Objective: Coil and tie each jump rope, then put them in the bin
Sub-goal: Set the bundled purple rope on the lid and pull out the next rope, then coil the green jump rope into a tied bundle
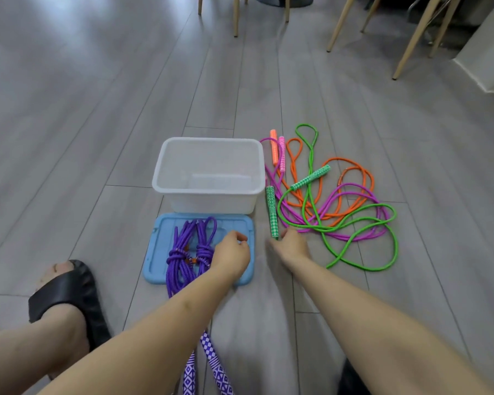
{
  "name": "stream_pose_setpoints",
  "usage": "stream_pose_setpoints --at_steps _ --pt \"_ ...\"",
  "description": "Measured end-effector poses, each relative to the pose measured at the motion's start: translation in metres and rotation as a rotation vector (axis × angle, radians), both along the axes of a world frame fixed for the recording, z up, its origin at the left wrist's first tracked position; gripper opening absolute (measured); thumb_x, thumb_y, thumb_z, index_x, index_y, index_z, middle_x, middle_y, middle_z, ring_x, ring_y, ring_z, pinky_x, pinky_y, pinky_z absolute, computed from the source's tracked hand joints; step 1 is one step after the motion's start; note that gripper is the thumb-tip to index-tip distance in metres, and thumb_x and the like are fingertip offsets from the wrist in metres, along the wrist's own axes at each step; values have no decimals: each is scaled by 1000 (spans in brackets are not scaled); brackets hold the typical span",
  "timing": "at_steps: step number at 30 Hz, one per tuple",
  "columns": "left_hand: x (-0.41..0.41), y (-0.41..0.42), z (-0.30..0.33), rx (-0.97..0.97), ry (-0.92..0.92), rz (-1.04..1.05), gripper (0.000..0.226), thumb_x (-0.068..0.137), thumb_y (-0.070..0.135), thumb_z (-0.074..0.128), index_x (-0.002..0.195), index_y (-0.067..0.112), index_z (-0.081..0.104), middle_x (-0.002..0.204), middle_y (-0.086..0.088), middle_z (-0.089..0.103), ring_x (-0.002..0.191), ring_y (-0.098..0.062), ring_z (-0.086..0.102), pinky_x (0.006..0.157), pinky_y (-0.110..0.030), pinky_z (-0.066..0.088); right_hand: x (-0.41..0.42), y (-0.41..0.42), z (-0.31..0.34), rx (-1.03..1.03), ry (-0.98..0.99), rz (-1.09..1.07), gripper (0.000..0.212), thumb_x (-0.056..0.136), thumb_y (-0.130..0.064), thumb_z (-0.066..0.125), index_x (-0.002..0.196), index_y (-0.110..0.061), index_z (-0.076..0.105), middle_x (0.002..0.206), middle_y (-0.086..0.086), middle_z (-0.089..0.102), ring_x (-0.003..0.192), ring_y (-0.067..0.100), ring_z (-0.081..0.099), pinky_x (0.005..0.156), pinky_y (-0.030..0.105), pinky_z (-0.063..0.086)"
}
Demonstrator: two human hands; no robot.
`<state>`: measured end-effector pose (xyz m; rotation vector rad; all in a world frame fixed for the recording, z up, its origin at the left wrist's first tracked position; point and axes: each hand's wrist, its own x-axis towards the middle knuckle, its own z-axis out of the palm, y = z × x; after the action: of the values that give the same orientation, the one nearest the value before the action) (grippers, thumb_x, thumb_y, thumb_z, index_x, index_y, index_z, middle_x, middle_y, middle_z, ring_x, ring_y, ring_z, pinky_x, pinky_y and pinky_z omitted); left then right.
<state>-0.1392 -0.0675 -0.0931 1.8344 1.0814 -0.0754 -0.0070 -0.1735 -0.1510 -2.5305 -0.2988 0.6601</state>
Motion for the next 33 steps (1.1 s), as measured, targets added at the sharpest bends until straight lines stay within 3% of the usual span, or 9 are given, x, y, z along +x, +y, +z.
stream_pose_setpoints --at_steps 3,7,10,16,20,23,27,30,33 --pt "1 5 -1 -11 -8 -12 26 100 15 39 116 17 60 96 -11 68 63 -21 57 57 -29 45 -7 -8 -13 -187 -55 96 40 93 -38 66 121 -10 66 127 14 65 118 37 62 94 41 51" --pt "-3 8 16 -7 -44 -64 22 101 12 45 117 16 60 98 -6 66 79 -23 59 75 -41 53 -9 -21 8 -197 -88 149 32 100 -29 52 127 -13 57 129 16 66 122 38 61 99 46 46" --pt "-2 -3 46 81 -174 -206 24 101 10 54 123 13 62 119 -3 67 101 -17 60 82 -21 42 2 -36 56 0 -177 180 13 101 -29 50 107 -18 53 107 18 70 102 40 65 82 45 51" --pt "31 -39 142 217 -368 -467 44 99 12 62 142 10 53 136 -8 62 126 -23 57 101 -27 40 9 -59 198 363 -105 304 27 100 -27 64 73 -21 62 64 -6 56 62 10 51 56 28 36" --pt "37 -49 213 334 -400 -542 13 100 9 57 111 10 64 101 -11 71 93 -23 65 74 -26 41 7 -70 283 485 -77 363 29 100 -28 64 83 -6 73 58 -8 52 49 1 43 52 22 36" --pt "32 -30 261 353 -430 -463 20 102 5 48 98 13 65 74 -3 62 70 -21 61 64 -28 46 5 -80 336 520 -82 406 22 100 -23 62 87 -9 73 54 -13 45 44 0 38 46 17 33" --pt "8 11 321 320 -530 -227 28 106 7 42 90 15 64 70 -2 50 68 -27 49 61 -34 42 6 -101 380 563 -243 342 25 103 -19 56 83 -17 71 60 -12 46 47 -1 41 50 15 34" --pt "-29 15 351 115 -521 -336 28 110 17 44 103 1 67 73 -5 53 62 -18 51 59 -29 47 -2 -107 404 756 -326 225 22 103 -15 57 86 -12 71 56 -14 45 48 -1 40 51 14 33" --pt "-54 -6 364 -37 -597 -405 30 109 21 47 109 1 70 77 -4 61 72 -21 60 77 -34 57 -22 -97 415 966 -304 149 23 104 -24 58 87 -16 71 59 -12 41 48 4 35 50 24 30"
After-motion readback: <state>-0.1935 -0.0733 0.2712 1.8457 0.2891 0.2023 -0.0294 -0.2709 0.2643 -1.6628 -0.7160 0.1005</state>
